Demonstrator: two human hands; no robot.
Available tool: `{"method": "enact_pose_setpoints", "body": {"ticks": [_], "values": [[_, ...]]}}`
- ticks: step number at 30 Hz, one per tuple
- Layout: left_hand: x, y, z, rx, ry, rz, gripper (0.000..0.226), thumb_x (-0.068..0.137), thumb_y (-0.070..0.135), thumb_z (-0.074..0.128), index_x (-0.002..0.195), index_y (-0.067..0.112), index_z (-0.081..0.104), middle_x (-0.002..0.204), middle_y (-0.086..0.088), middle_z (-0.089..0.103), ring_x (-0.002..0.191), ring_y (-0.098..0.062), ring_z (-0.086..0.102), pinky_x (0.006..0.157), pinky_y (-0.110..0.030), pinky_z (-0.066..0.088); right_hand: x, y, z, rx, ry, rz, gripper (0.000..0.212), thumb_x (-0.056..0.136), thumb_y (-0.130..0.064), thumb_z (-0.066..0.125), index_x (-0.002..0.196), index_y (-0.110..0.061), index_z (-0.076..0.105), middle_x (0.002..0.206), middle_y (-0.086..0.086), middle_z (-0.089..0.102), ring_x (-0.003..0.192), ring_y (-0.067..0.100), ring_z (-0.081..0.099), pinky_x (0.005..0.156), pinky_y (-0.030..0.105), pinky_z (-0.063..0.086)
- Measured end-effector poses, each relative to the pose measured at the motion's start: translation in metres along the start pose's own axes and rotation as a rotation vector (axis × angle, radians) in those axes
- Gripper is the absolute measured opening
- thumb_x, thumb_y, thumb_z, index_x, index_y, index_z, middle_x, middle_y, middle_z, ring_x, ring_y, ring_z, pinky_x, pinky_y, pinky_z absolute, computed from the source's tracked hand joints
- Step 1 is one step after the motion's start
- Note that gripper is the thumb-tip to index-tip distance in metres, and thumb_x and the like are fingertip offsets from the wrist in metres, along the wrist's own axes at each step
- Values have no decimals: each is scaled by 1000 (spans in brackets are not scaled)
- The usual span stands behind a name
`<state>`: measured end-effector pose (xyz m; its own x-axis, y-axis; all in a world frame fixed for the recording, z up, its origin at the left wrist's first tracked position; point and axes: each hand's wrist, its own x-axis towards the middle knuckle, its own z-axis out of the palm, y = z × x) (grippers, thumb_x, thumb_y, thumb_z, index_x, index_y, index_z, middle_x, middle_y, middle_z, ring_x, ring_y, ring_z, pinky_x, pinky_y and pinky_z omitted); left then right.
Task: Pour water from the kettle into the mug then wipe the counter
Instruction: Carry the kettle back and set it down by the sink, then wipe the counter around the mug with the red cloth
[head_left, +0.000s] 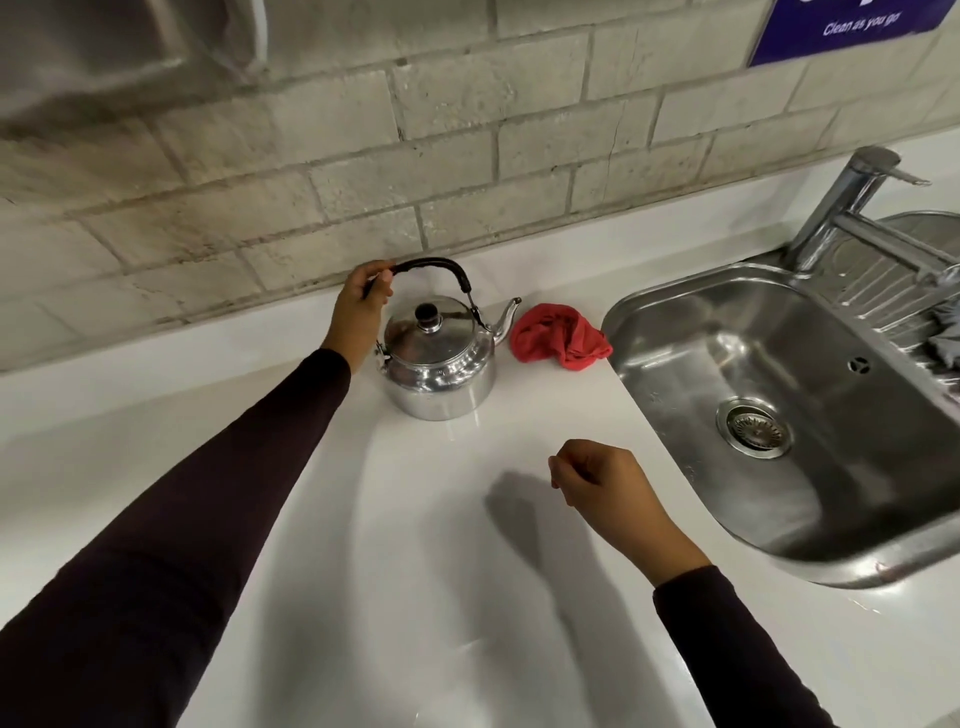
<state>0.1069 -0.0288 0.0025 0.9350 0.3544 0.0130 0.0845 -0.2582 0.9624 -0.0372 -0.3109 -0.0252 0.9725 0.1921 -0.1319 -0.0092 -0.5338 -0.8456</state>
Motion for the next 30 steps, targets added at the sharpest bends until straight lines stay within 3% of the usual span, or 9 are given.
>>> {"method": "enact_pose_setpoints", "body": {"ticks": [5,10,13,15,17,20,24,27,30], "values": [[5,-29,7,-95,116,-121,33,96,13,44,125,7,58,98,-3,64,96,-14,56,87,-19,45,3,0,6,-1,-34,2,30,86,-21,53,69,5,52,55,7,43,52,16,34,52,26,31],[14,-35,9,116,113,-231,36,95,20,41,126,13,60,127,-13,62,121,-30,53,107,-38,39,3,0,10,-24,-52,-1,33,85,-23,52,71,7,51,57,11,42,54,18,33,55,29,29],[-2,-20,9,514,250,-154,37,94,30,38,122,23,62,135,-9,54,124,-32,44,103,-43,32,7,1,11,-32,-74,-6,33,85,-23,52,72,8,51,58,12,42,55,18,34,56,30,30],[-33,-10,12,437,312,49,33,93,24,41,117,22,65,130,-7,56,120,-27,47,101,-36,34,16,3,10,-59,-76,-13,33,85,-22,53,72,8,51,58,16,44,56,18,36,56,31,32],[-75,-4,20,230,246,183,29,91,19,45,106,17,69,115,-5,63,107,-18,55,95,-26,41,34,6,8,-120,-39,-29,31,85,-20,54,71,7,53,64,25,54,57,27,43,57,34,37],[-151,1,29,10,7,132,23,88,31,51,89,23,73,80,9,69,80,-8,62,77,-21,49,72,11,3,-246,67,-79,16,85,-16,58,80,-3,65,90,16,70,70,29,58,69,32,44],[-230,-4,30,55,-210,53,23,86,47,49,77,44,70,69,15,69,67,0,61,68,-23,50,138,22,-8,-488,149,-198,33,83,-8,56,115,-7,63,130,23,50,109,41,52,98,40,41],[-268,-12,21,115,-276,-26,22,85,48,48,74,49,68,71,18,70,70,2,63,70,-24,51,179,29,-12,-639,185,-144,41,86,-6,48,126,-8,55,141,26,36,117,44,48,99,44,42],[-291,-22,1,210,-282,-56,23,85,50,47,77,50,68,72,26,68,74,5,63,67,-10,46,191,32,-6,-698,182,-87,38,87,-3,45,124,2,54,130,32,45,111,47,51,95,48,44]]}}
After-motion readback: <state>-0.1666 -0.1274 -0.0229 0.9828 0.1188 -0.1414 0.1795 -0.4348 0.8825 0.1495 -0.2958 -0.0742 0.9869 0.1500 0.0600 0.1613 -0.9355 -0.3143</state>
